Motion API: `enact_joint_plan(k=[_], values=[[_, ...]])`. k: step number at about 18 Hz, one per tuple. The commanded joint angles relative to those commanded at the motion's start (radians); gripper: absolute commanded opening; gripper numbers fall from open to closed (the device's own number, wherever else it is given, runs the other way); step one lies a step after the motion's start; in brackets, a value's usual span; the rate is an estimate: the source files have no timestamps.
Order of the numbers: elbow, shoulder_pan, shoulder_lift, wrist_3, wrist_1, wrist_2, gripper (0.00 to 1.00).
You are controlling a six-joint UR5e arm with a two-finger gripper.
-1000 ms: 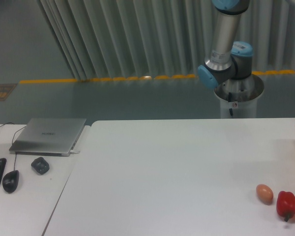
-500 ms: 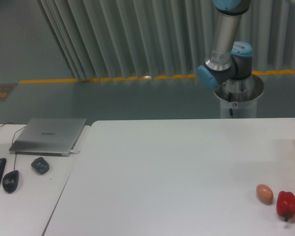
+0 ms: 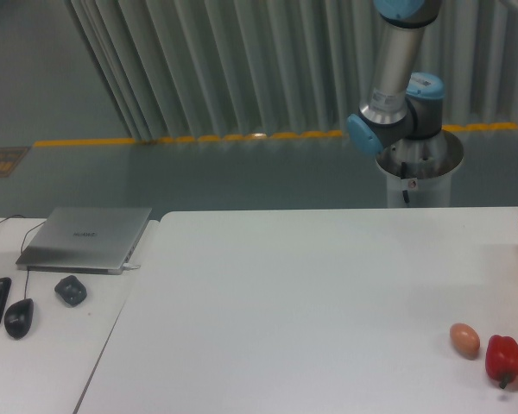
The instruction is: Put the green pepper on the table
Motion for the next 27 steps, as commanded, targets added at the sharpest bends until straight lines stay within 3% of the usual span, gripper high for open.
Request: enact_joint_plan(k=[10,13,22,27], values=[[-0.012,-0.002,-0.005,-0.002,0.002,0.037,1.0],[0.04,-0.009,-0.006,-0.005,-0.043,0.06,1.0],[0.032,-0.005,-0.015,-0.044,-0.067,0.1,1.0],[0.026,0.003,-0.025,-0.09,-0.133,0.097,1.0]])
